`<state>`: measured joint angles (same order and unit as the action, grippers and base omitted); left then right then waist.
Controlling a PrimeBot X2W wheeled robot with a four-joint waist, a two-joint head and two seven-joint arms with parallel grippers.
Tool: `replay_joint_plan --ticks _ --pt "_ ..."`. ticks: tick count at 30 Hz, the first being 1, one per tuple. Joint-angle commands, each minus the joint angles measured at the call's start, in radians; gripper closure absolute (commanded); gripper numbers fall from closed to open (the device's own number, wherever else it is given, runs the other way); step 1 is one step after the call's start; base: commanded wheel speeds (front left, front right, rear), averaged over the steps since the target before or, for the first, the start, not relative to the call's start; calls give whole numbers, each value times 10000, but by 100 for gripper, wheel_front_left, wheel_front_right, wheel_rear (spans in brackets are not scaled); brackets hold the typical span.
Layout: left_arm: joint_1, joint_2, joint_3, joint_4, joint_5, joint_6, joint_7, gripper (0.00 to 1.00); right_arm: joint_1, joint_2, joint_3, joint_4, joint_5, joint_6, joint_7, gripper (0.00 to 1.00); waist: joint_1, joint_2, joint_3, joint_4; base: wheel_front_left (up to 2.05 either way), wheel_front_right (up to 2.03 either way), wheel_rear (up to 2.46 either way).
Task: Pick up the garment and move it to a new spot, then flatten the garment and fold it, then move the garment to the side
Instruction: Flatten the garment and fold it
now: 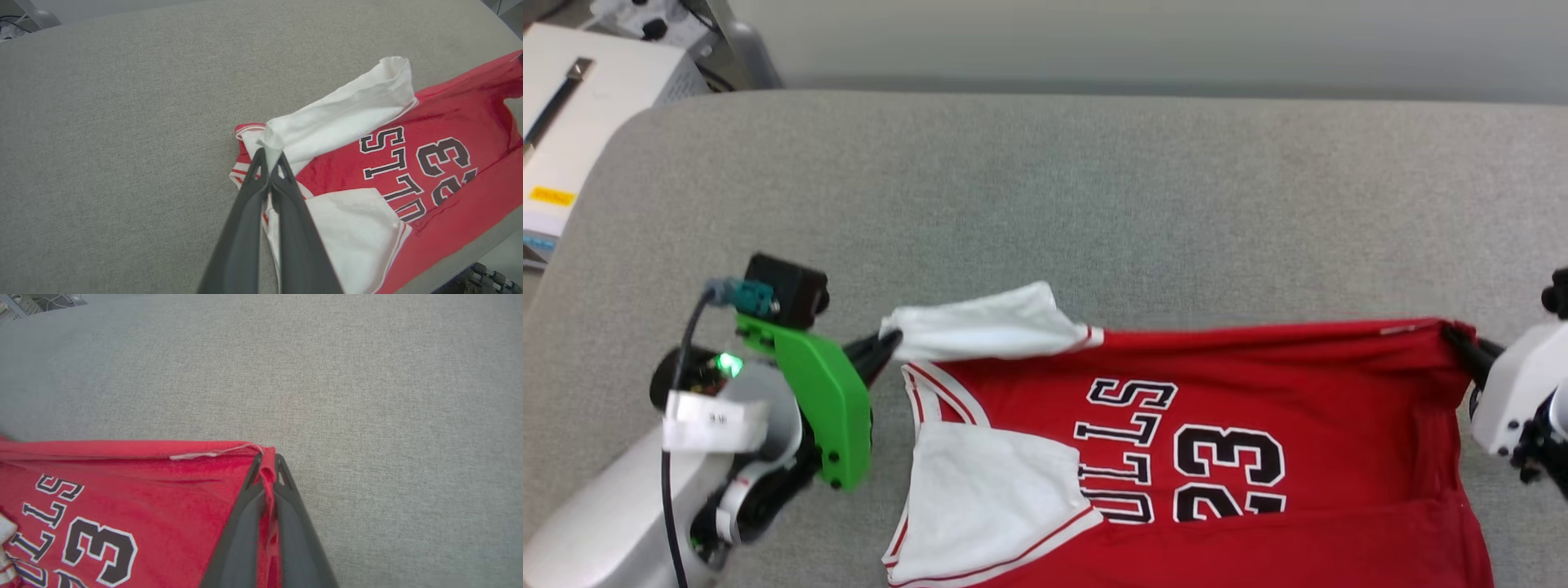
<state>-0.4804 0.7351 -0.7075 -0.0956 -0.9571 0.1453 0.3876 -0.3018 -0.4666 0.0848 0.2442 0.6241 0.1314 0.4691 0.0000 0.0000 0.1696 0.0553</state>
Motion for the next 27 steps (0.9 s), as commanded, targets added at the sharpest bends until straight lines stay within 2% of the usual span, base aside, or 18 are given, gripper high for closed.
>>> replay_joint_plan --ticks 1,8,13,21,24,27 --pt "397 151 -63 -134 -10 133 -71 100 372 24 -64 -140 219 -7 -161 100 0 0 -537 5 0 0 0" --pt "1873 340 -417 -777 -263 572 -196 100 2037 -214 104 -1003 1066 -7 -376 100 0 0 -833 46 0 0 0" --pt "2603 372 -664 -796 -409 706 -256 100 2876 -475 354 -1441 1408 -7 -123 100 0 0 -825 -10 0 0 0" --pt "2941 144 -1095 -216 -464 479 -183 100 3492 -1147 1036 -1779 1501 -7 302 100 0 0 -658 -38 0 0 0" --pt "2905 -130 -1239 163 -536 274 -171 100 3562 -1424 1407 -1751 1293 -7 229 100 0 0 -566 -1 0 0 0" --pt "2767 -310 -1366 594 -433 64 -223 100 3591 -1414 1610 -1560 1284 -7 79 100 0 0 -495 15 0 0 0"
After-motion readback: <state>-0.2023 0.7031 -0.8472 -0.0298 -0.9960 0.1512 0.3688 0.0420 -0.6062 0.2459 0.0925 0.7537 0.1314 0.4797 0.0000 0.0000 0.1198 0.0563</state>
